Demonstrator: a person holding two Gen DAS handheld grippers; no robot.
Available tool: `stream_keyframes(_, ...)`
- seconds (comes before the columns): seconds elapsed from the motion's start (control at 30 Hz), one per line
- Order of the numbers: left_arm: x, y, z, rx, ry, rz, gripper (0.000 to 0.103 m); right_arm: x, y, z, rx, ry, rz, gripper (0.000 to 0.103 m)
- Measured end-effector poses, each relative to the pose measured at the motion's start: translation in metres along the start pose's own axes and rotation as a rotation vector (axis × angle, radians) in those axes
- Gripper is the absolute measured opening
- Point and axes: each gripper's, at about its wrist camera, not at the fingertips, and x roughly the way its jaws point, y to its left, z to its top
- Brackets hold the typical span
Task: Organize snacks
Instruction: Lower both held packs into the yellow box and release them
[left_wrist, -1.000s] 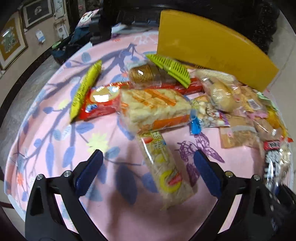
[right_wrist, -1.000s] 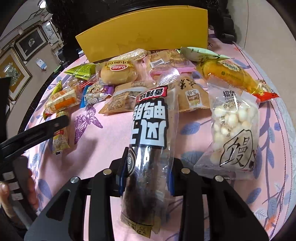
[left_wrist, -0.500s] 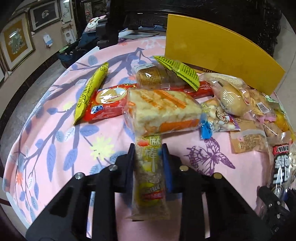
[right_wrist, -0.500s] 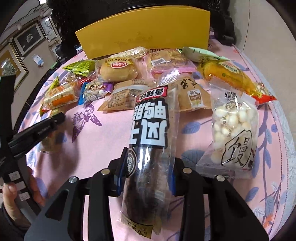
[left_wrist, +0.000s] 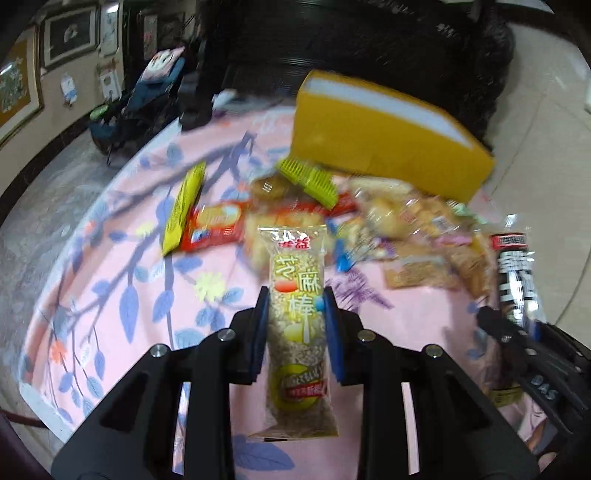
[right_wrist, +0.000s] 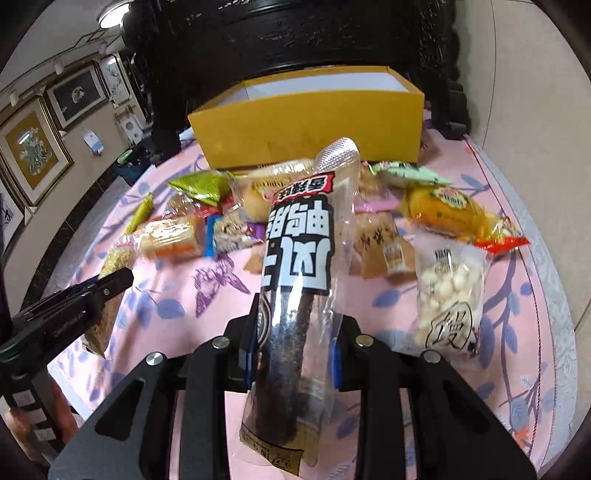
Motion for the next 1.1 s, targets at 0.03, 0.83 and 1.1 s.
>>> stream_keyframes(0.03,-0.001,-0.004,0.003,0.01,-0.007,-0.005,0.027,0.0,0.0,0.001,0.002,-0.001,0.0,0.03)
stream_keyframes(0.83,0.023,-0.054,0.09,0.113,0.003,-0.078,0.028,0.008,-0.013,0.078,-0.005,-0.032,0.004,0.03)
stream_keyframes(1.1,0.087,-0.078,0.223,0.085,0.07,-0.117,0.036,0.05,-0.038,0.212,0.089,-0.006,-0.012,0.032)
